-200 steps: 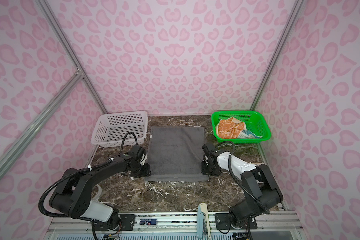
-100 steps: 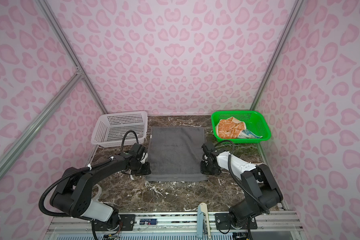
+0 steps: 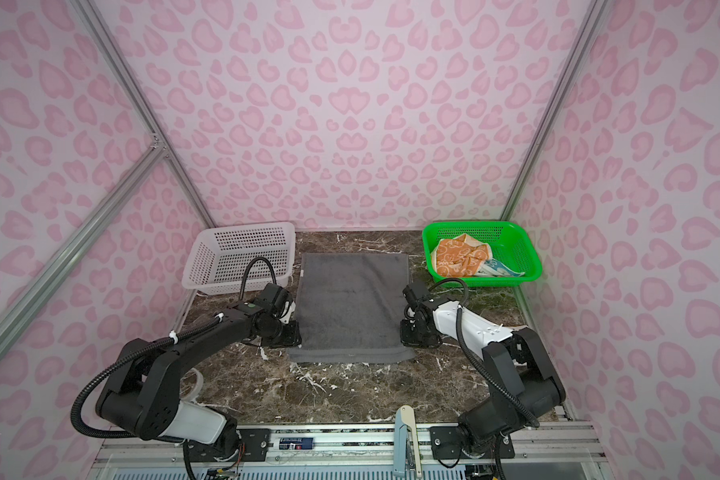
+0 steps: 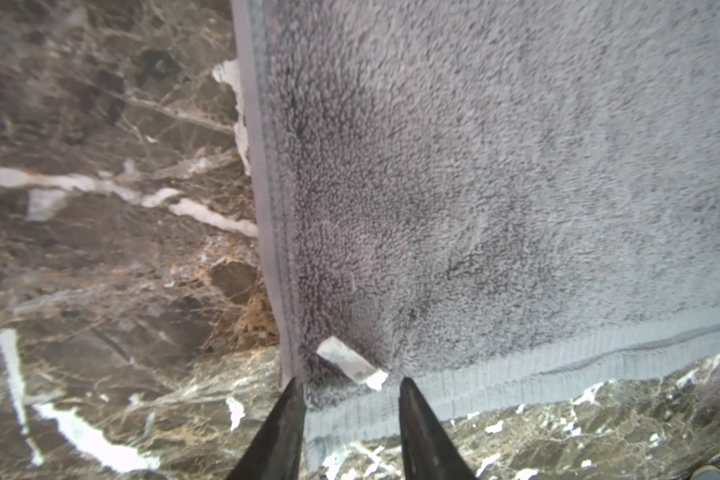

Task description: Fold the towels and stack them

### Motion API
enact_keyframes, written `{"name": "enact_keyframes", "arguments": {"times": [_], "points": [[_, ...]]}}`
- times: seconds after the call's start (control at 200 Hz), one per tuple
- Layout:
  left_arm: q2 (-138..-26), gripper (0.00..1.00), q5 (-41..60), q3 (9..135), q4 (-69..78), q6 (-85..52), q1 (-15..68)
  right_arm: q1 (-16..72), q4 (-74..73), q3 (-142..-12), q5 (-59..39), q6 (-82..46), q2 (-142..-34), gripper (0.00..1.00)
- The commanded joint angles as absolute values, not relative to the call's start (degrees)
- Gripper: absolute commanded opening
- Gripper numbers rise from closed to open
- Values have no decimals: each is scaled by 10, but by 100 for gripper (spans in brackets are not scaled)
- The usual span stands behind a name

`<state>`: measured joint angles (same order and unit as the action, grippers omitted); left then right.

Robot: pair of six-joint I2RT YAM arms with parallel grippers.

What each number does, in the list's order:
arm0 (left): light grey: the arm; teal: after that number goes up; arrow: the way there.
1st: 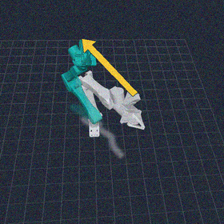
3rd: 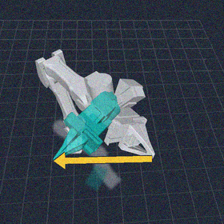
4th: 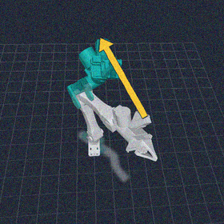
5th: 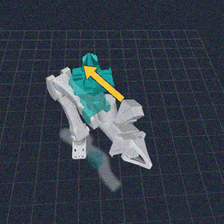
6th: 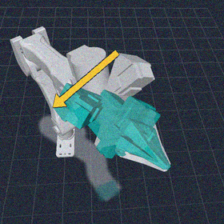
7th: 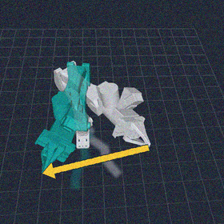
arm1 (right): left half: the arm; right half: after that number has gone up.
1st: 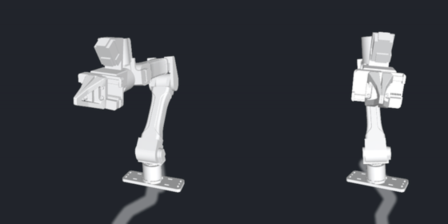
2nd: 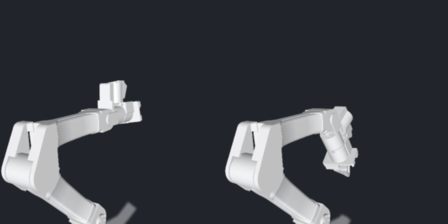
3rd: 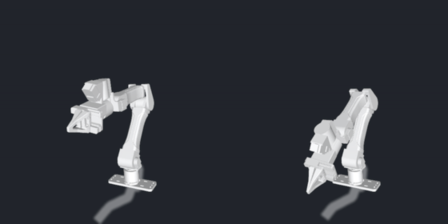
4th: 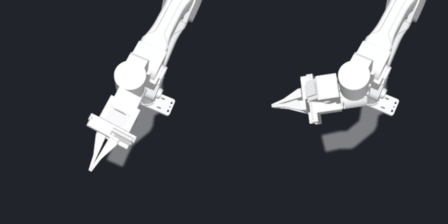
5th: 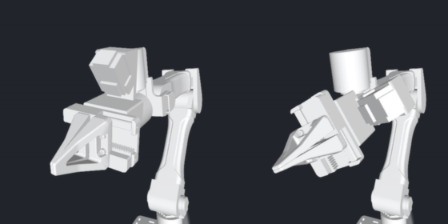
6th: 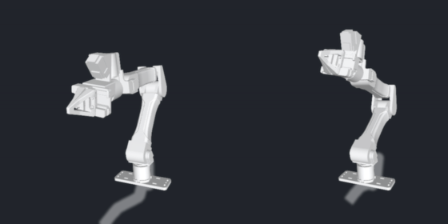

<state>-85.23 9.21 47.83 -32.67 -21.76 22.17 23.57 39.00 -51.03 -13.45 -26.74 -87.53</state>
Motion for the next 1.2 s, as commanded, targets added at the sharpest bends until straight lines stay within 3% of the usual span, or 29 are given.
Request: {"name": "enact_keyframes", "arguments": {"times": [0.0, 0.17, 0.35, 0.605, 0.915, 1.04, 1.2], "points": [[-855, 39, 95, 482, -330, -212, 221, 236, 397, -513, -123, -261, -876, 21], [-857, 45, 83, 475, -339, -209, 221, 237, 397, -516, -123, -259, -876, 15], [-859, 57, 63, 475, -355, -203, 221, 244, 409, -530, -115, -252, -885, 20], [-875, 58, 68, 478, -348, -203, 221, 254, 421, -542, -103, -249, -890, 27], [-877, 55, 66, 479, -347, -201, 221, 260, 430, -553, -97, -249, -895, 24], [-878, 54, 68, 480, -347, -202, 221, 264, 446, -563, -87, -244, -897, 34], [-882, 54, 71, 483, -345, -201, 220, 267, 451, -567, -83, -244, -899, 33]]}}
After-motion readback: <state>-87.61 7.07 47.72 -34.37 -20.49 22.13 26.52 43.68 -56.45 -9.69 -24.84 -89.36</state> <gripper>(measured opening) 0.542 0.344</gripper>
